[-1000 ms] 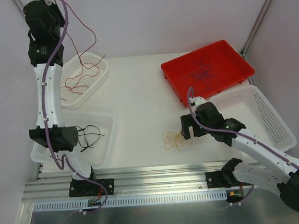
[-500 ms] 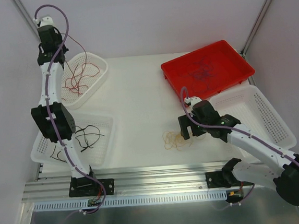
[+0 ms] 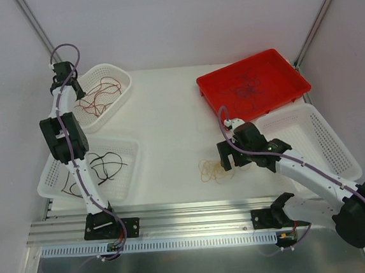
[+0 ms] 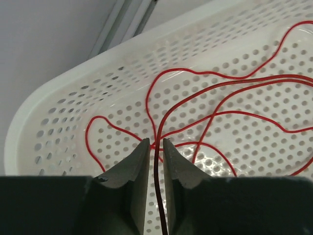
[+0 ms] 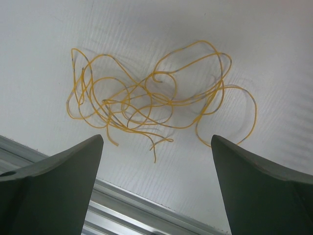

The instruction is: Untangle the cables

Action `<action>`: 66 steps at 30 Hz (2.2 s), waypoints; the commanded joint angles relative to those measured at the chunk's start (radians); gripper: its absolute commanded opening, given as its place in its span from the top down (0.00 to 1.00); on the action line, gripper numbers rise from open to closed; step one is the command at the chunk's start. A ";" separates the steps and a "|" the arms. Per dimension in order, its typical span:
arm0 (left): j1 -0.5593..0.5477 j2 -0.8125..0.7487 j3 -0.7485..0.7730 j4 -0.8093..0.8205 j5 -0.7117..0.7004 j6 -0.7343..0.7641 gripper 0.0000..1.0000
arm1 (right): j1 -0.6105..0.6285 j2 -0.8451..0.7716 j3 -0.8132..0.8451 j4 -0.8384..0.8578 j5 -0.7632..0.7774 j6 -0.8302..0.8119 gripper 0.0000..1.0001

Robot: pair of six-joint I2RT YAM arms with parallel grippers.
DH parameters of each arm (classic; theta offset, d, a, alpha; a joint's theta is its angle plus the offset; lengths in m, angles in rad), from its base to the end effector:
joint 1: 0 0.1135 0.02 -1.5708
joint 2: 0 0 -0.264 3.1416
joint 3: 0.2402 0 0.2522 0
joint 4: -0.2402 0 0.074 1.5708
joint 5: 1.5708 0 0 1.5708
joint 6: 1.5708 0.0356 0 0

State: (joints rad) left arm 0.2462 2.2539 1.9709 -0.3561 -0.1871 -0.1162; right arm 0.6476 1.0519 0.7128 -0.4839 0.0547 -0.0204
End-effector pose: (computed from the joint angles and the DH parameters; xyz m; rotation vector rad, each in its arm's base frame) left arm 0.5086 0.1346 0.2425 -0.5005 2.1536 0.2789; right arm 0.1723 0.1279 0.2375 -0.7638 2.2801 0.2285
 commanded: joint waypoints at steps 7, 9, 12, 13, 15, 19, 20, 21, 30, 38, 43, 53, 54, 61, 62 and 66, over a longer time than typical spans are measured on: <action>0.064 -0.074 0.006 -0.072 0.106 -0.128 0.56 | 0.001 -0.004 0.045 -0.013 -0.006 0.000 0.03; 0.064 -0.097 0.009 -0.072 0.107 -0.132 0.50 | 0.001 -0.019 0.043 -0.016 -0.001 0.000 0.03; 0.065 -0.145 0.011 -0.070 0.120 -0.138 0.43 | 0.001 -0.044 0.037 -0.024 0.008 -0.001 0.03; 0.064 -0.168 0.011 -0.070 0.124 -0.142 0.41 | 0.001 -0.049 0.037 -0.030 0.008 -0.001 0.03; 0.065 -0.191 0.005 -0.070 0.141 -0.146 0.31 | 0.003 -0.064 0.034 -0.035 0.011 -0.001 0.03; 0.064 -0.263 -0.023 -0.070 0.186 -0.163 0.15 | 0.003 -0.072 0.030 -0.048 0.019 0.005 0.03; 0.064 -0.278 -0.044 -0.070 0.219 -0.171 0.14 | 0.003 -0.072 0.027 -0.047 0.019 0.008 0.03; 0.062 -0.295 -0.061 -0.072 0.256 -0.189 0.10 | 0.003 -0.070 0.021 -0.045 0.014 0.016 0.03; -0.056 -0.649 -0.389 -0.072 0.319 -0.252 0.05 | 0.001 0.028 -0.064 0.031 -0.012 0.120 0.02; -0.332 -1.031 -0.719 -0.070 0.293 -0.206 0.06 | 0.033 0.209 -0.063 0.186 -0.090 0.122 0.04; -0.426 -1.224 -0.894 -0.072 0.339 -0.195 0.06 | 0.147 0.363 0.071 0.232 -0.105 0.148 0.05; -0.620 -1.398 -1.152 -0.063 0.351 -0.349 0.06 | 0.242 0.332 0.205 0.128 0.074 0.119 0.05; -0.640 -1.392 -1.155 -0.060 0.345 -0.368 0.06 | 0.227 0.309 0.192 0.105 0.092 0.117 0.05; -0.872 -1.225 -1.089 -0.020 0.215 -0.407 0.06 | 0.040 0.194 0.103 0.065 0.137 0.175 0.12; -0.919 -1.203 -1.080 -0.014 0.168 -0.413 0.06 | 0.020 0.192 0.094 0.073 0.114 0.189 0.14; -1.015 -1.078 -1.040 0.014 0.080 -0.436 0.06 | -0.066 0.221 0.057 0.145 0.051 0.223 0.25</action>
State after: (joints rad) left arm -0.7162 1.1259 0.8742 -0.3908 0.0067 -0.5156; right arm 0.6170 1.2594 0.7933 -0.3714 0.1417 0.1505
